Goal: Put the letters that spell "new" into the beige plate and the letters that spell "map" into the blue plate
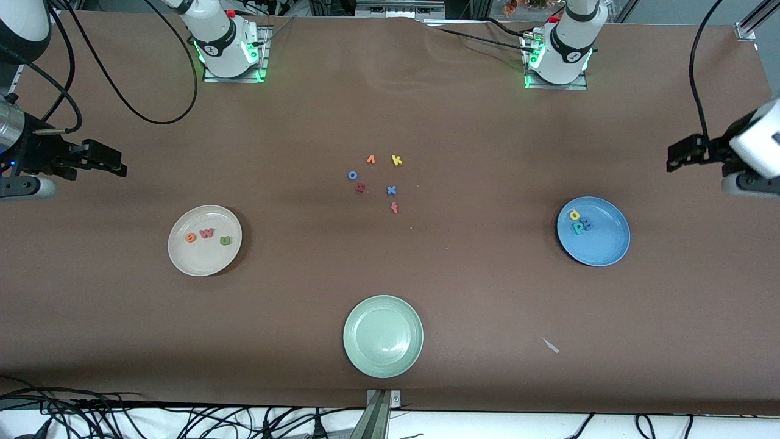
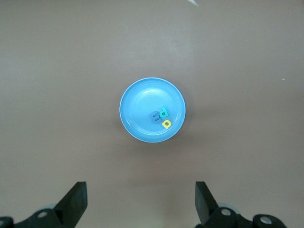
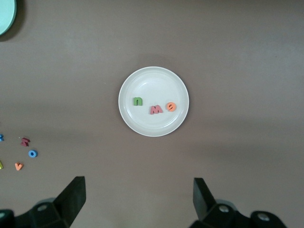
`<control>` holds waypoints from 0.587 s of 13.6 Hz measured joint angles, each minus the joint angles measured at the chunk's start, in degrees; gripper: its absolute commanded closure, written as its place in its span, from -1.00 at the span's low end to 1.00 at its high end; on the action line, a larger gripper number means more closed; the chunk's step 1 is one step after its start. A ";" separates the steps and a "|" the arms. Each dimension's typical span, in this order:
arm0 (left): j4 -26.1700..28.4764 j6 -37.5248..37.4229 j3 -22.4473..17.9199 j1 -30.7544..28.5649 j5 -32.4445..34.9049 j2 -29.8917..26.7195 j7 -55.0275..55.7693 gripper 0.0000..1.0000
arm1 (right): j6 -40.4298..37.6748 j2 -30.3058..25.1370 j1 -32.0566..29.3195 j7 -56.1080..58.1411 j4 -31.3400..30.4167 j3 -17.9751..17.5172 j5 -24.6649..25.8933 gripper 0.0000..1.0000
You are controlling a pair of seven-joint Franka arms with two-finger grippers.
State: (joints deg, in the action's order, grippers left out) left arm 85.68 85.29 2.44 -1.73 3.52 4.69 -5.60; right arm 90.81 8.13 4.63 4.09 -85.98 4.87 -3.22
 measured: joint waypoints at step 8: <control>6.79 2.68 -3.04 1.71 -3.52 -5.32 0.07 -1.00 | -0.39 -1.52 -0.04 0.00 0.79 0.30 0.01 -0.99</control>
State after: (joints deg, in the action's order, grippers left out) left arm 92.48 87.97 -0.60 -0.01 0.00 -0.63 -5.53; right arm 90.41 6.61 4.59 4.10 -85.19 5.17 -3.22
